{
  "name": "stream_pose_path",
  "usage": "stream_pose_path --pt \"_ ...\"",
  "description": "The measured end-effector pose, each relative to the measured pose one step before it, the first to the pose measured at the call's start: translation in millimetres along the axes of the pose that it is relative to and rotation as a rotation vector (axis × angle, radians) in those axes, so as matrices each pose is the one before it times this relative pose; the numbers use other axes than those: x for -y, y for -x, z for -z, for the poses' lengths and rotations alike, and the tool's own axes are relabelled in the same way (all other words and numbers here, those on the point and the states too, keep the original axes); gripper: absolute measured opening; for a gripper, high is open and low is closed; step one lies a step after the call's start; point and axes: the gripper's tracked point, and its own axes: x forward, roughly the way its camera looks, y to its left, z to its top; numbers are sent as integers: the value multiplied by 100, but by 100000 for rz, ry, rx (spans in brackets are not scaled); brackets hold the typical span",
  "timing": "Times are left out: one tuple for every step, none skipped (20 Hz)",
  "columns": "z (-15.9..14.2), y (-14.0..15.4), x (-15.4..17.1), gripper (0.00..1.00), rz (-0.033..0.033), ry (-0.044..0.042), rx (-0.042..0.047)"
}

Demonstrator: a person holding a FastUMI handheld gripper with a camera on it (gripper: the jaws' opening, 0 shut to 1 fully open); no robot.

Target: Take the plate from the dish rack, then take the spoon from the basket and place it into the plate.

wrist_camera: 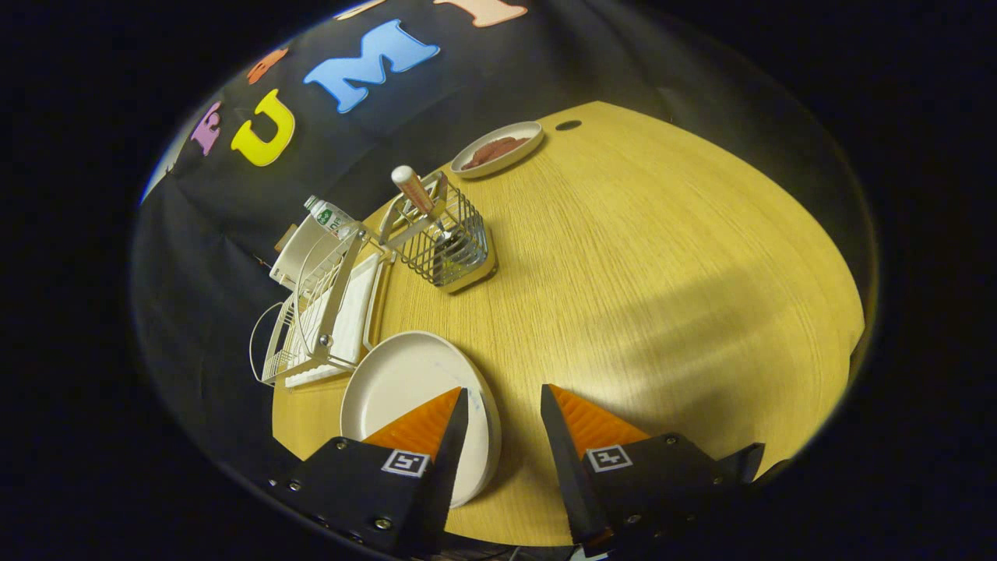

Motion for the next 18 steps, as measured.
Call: stream_pose_path --pt "-1009 737 -76 59 536 3374 4035" --pt "-1193 616 -262 59 319 3259 3881" --pt "-1199 670 -330 59 -20 3137 3916" --pt "-1415 405 -342 59 11 3022 3691" --pt "-1166 632 -223 59 -72 2915 3532" --pt "-1454 441 -327 59 -387 2774 3730" --pt "-1593 259 -377 59 -786 2844 4342" --pt "-1599 50 -418 59 -124 3145 4471" --pt "-1412 86 2 59 163 2955 4224" --pt "-1301 53 145 59 1419 2641 4809" --pt "-1481 -117 -1 59 286 2907 4946" --pt "-991 -321 -228 59 162 3404 3923" --pt "-779 -331 -182 59 -556 3115 4009" --pt "-712 -304 -200 59 -314 2848 3834" --pt "-576 -427 -74 59 -398 2919 3029" --pt "-181 -442 -134 59 -329 2802 2416" --pt "30 -352 -80 59 159 2490 1802" --pt "156 -426 -130 59 -117 1888 1103"
